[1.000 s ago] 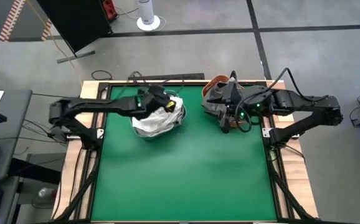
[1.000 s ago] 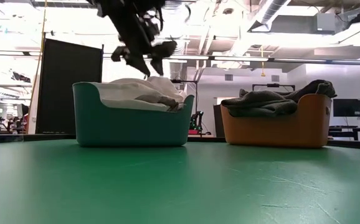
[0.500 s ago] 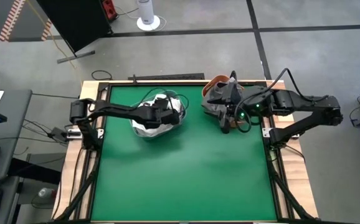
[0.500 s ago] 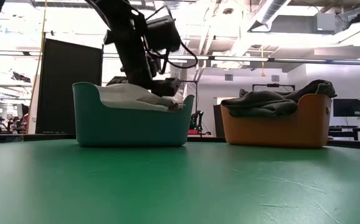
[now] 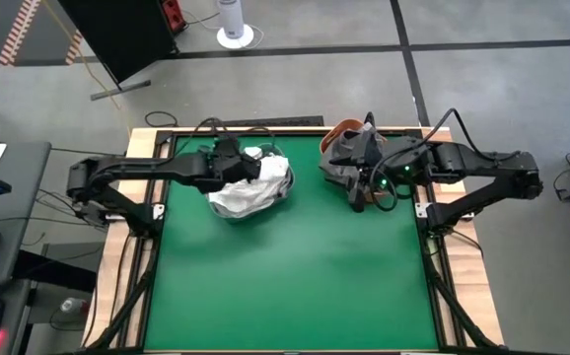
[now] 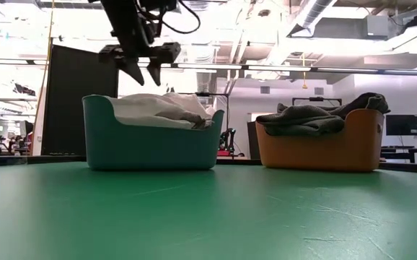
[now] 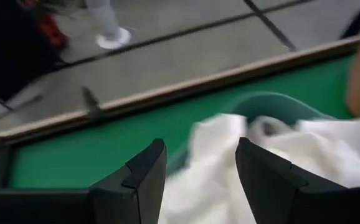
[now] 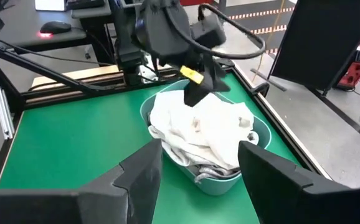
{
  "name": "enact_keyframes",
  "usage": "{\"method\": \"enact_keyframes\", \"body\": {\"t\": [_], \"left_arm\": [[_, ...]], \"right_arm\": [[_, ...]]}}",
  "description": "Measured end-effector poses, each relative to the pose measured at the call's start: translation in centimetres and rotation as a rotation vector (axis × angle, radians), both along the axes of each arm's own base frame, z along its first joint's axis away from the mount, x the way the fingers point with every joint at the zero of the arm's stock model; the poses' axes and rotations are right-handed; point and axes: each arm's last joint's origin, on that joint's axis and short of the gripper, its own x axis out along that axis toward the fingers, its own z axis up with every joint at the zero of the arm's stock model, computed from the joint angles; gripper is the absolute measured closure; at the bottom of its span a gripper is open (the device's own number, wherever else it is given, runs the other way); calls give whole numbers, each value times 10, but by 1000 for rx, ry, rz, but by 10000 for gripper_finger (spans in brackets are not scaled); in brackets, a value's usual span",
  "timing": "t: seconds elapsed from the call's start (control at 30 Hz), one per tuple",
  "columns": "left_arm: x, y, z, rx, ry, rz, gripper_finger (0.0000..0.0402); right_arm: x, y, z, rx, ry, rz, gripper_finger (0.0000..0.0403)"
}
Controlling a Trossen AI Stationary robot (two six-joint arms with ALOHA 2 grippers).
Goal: Sort towels by color in basket
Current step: Put the white towel into the blue bin
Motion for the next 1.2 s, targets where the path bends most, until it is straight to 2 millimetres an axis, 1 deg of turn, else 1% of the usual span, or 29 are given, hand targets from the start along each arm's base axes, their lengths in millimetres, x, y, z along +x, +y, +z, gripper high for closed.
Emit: {"method": "enact_keyframes", "body": {"t": [0.1,0.2,0.3,0.47,0.53,0.6,0.67,0.83,0.9,0.97,1.03,1.1,1.2], "left_arm": [[-4,-6,-3,11,40,25,219],[2,-11,-17,-13,76,42,219],[13,-15,-44,-53,118,55,219],[25,-23,-99,-221,153,102,219],[26,-24,-107,-254,156,122,219],[26,-26,-105,-262,148,118,219],[25,-26,-96,-249,138,98,219],[18,-24,-50,-182,98,-13,219],[11,-24,-37,-157,82,-24,219],[6,-24,-29,-136,64,-17,219],[1,-25,-25,-116,59,6,219],[0,-25,-26,-113,68,19,219],[1,-28,-38,-115,97,6,219]], "right_arm": [[0,0,0,-6,1,1,163],[0,0,0,-7,1,1,163],[0,0,0,-7,1,2,163],[0,0,0,-6,0,1,163],[0,0,0,-6,0,1,163],[0,0,0,-6,0,1,163],[0,0,0,-6,0,1,163],[0,0,0,-6,0,1,163],[0,0,0,-6,0,1,163],[0,0,0,-6,0,1,163],[0,0,0,-6,0,1,163],[0,0,0,-6,0,1,163],[0,0,0,-6,1,1,163]]}}
